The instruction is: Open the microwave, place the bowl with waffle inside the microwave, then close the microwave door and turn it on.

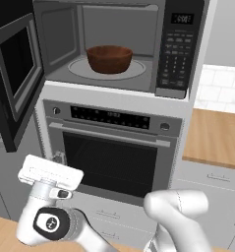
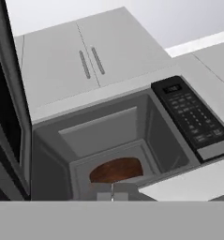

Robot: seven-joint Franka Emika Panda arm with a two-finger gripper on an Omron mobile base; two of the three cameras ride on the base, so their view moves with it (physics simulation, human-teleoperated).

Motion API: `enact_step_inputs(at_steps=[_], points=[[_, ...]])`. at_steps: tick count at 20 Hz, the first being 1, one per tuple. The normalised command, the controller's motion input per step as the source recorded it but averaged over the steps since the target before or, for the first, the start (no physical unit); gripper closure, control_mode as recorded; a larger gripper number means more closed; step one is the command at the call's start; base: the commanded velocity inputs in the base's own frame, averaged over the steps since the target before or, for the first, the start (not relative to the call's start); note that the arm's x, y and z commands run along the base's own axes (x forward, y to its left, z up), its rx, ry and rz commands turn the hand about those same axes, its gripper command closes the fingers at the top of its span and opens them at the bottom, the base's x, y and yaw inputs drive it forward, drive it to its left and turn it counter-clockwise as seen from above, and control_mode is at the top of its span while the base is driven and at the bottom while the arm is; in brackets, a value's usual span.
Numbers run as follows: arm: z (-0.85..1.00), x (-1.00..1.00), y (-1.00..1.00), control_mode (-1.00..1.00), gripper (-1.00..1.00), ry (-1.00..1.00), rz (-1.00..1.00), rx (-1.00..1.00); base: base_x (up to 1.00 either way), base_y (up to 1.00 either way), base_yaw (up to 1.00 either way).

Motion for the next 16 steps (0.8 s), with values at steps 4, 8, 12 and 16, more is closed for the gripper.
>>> enact_step_inputs(at_steps=[4,8,12,16], points=[[-0.24,0.14,1.00,-1.00,1.00,0.00,0.00,-0.13,0.00,0.00,0.00],[-0.03,0.00,0.90,-1.00,1.00,-0.05,0.00,-0.02,0.00,0.00,0.00],[0.00,0.03,0.78,-1.00,1.00,-0.05,0.00,-0.01,0.00,0.00,0.00],[0.00,0.26,0.79,-1.00,1.00,-0.06,0.00,-0.04,0.00,0.00,0.00]])
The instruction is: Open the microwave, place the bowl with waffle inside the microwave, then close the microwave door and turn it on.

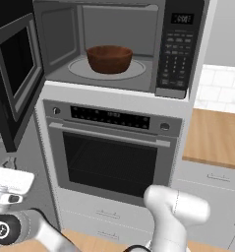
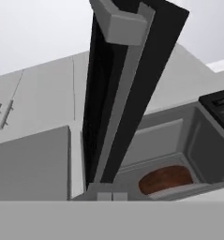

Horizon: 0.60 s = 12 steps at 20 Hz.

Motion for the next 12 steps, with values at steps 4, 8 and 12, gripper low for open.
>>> enact_step_inputs(at_steps=[4,8,12], points=[[-0.10,0.60,0.88,-1.00,1.00,-0.01,0.00,-0.12,0.00,0.00,0.00],[-0.04,0.48,0.79,-1.00,1.00,-0.03,0.00,-0.06,0.00,0.00,0.00],[0.20,0.13,0.21,-1.00,1.00,-0.11,0.00,0.02,0.00,0.00,0.00]])
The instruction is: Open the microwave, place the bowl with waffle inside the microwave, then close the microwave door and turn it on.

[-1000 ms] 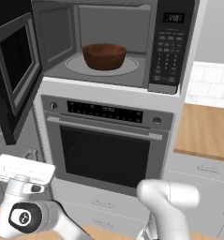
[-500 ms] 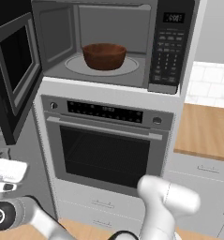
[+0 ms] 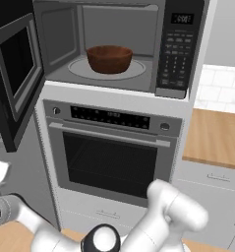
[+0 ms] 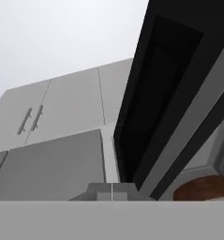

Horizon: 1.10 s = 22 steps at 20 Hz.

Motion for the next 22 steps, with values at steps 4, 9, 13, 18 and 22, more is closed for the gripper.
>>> enact_step_inputs(at_steps=[4,9,13,18,22], points=[[0.52,0.09,-0.04,-1.00,1.00,-0.11,0.00,0.15,0.00,0.00,0.00],[0.72,0.11,-0.18,-1.00,1.00,-0.08,0.00,0.17,0.00,0.00,0.00],[0.80,0.04,-0.56,-1.00,1.00,-0.11,0.00,0.25,0.00,0.00,0.00],[0.38,0.00,-0.99,-1.00,1.00,-0.20,0.00,0.43,0.00,0.00,0.00],[0.04,0.00,-1.00,-1.00,1.00,-0.23,-0.01,0.54,0.00,0.00,0.00]])
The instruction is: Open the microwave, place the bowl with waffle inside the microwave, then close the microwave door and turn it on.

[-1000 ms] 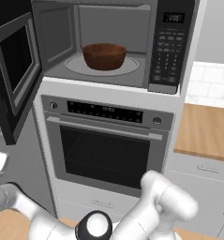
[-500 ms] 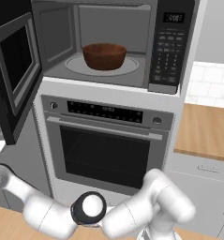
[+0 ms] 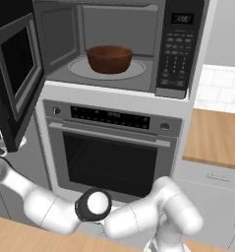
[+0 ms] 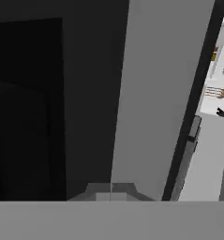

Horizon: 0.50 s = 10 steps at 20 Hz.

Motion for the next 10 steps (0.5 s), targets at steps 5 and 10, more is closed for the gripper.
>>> enact_step_inputs(at_steps=[5,10], points=[[0.33,0.13,-1.00,-1.00,1.00,-0.14,-0.02,0.51,0.00,0.00,0.00],[0.72,0.49,-1.00,-1.00,1.00,-0.04,0.00,0.49,0.00,0.00,0.00]])
